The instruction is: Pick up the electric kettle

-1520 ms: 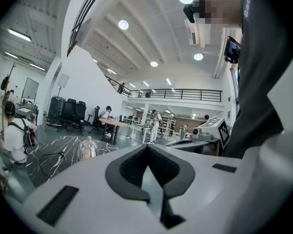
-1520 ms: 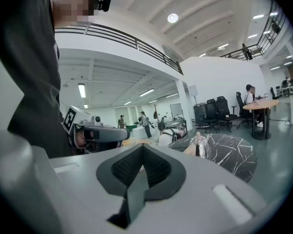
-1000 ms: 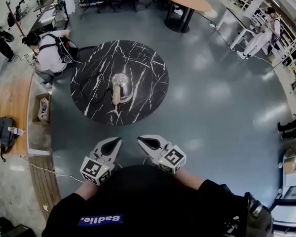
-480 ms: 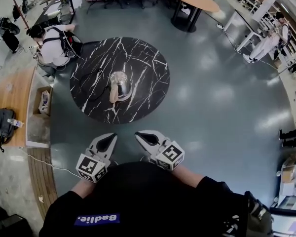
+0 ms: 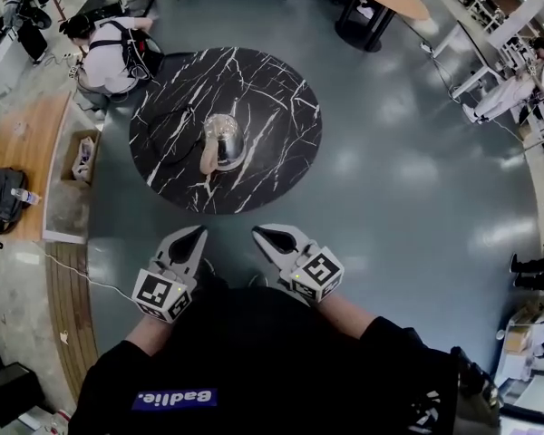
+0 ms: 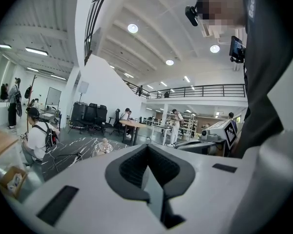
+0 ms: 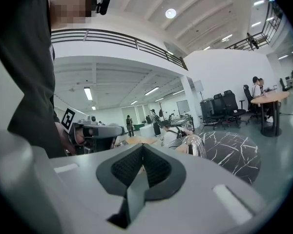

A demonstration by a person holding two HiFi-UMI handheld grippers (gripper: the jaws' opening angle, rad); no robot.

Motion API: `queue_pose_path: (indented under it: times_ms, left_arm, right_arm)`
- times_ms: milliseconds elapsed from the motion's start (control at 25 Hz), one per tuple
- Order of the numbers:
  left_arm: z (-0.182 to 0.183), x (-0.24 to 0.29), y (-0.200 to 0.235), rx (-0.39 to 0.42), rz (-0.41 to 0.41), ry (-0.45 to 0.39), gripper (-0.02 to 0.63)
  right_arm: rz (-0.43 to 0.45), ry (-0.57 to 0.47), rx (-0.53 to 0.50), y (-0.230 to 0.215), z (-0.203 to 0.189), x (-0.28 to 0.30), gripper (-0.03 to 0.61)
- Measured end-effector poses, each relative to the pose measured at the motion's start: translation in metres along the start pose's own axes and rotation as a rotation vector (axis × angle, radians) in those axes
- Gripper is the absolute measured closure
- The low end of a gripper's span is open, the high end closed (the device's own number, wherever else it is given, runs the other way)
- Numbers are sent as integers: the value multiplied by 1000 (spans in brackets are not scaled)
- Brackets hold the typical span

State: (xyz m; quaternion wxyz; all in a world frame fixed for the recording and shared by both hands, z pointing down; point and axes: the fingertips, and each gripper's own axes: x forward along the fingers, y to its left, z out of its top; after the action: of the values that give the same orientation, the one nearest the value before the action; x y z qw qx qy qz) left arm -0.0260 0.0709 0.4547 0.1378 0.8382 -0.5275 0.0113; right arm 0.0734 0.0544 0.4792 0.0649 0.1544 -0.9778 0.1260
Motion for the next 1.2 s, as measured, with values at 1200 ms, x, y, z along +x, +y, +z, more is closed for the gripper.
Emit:
queue_pose_path:
  times_ms: [1200]
  left_arm:
    - [-17, 90, 170, 66, -150, 113, 606]
  right_arm:
    - [-203, 66, 18, -77, 12, 127, 575]
